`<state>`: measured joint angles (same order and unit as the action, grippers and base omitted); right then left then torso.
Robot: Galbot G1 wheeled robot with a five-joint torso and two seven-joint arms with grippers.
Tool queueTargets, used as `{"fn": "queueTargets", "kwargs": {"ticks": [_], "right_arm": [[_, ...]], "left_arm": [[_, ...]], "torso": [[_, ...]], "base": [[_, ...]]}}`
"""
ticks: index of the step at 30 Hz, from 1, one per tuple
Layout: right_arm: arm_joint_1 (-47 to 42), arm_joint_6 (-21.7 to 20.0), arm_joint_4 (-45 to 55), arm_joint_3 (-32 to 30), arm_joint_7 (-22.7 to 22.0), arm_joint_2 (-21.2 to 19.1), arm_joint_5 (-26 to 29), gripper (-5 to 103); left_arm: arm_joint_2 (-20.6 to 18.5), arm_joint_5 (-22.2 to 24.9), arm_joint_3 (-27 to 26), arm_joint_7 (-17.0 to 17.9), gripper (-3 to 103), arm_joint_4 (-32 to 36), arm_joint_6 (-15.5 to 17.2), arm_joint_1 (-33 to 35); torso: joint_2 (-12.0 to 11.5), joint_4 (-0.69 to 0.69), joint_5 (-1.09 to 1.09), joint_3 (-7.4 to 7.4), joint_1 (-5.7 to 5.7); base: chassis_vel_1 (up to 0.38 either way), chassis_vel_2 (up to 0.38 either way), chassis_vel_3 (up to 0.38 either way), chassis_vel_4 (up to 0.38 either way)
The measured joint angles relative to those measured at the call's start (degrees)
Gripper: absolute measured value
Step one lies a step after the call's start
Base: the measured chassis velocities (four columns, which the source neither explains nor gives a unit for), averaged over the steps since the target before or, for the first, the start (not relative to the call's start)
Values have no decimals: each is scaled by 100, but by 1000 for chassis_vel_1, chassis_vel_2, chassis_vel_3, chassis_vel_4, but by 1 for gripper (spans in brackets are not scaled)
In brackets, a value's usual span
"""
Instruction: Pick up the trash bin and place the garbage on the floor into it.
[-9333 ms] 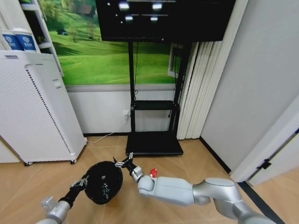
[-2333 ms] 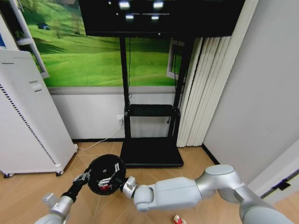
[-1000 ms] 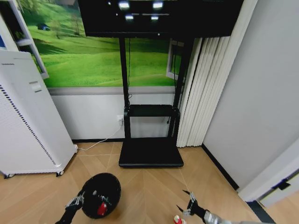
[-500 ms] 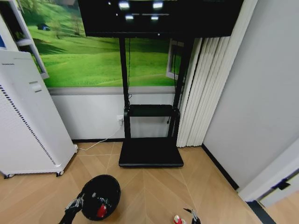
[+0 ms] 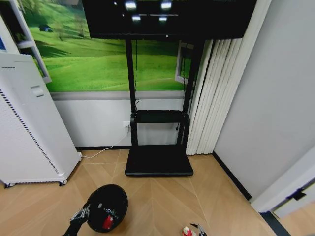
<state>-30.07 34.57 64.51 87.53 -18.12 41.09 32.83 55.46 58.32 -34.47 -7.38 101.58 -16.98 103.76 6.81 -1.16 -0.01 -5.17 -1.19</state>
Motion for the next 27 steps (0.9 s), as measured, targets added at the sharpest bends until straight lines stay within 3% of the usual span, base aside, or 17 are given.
{"fn": "queueTargets", "kwargs": {"ticks": [4, 6, 12, 13, 14, 16, 18, 21, 27], "right_arm": [[62, 14, -277, 116, 55, 242, 169, 102], [119, 34, -505, 235, 155, 352, 308, 93], [162, 40, -572, 350, 256, 420, 570, 77], [162, 45, -591, 357, 274, 423, 592, 66], [162, 45, -591, 357, 274, 423, 592, 66], [160, 64, -569, 350, 287, 405, 610, 56], [160, 69, -557, 343, 289, 394, 611, 56], [149, 106, -475, 244, 304, 325, 580, 39], [224, 197, -191, 18, 268, 178, 346, 28]], "left_arm": [[-12, -5, 15, -42, 8, -28, 0, 3], [-47, 9, 15, -75, 8, -29, 0, 34], [-133, 96, -2, -80, 8, -33, 0, 8], [-149, 126, -4, -78, 8, -29, 0, 2], [-149, 126, -4, -78, 8, -29, 0, 2], [-171, 127, -1, -78, 8, -7, 0, 12], [-179, 128, -1, -78, 8, -4, 0, 13], [-236, 157, 10, -77, 8, -9, 3, -22], [-384, 217, 37, -39, 8, -40, 56, -125]], "torso": [[0, 0, 2, 0, 0], [0, 1, -1, 0, 0], [0, 0, 1, 0, 0], [0, 0, 1, 0, 0], [0, 0, 1, 0, 0], [0, 0, 1, 0, 0], [0, 0, 1, 0, 0], [0, 0, 1, 0, 0], [0, -2, 0, 0, 0]], "base": [[0, 0, 0, 0], [0, 0, 0, 0], [0, 0, 0, 0], [0, 0, 0, 0], [0, 0, 0, 0], [0, 0, 0, 0], [0, 0, 0, 0], [0, 0, 0, 0], [0, 0, 0, 0]]}}
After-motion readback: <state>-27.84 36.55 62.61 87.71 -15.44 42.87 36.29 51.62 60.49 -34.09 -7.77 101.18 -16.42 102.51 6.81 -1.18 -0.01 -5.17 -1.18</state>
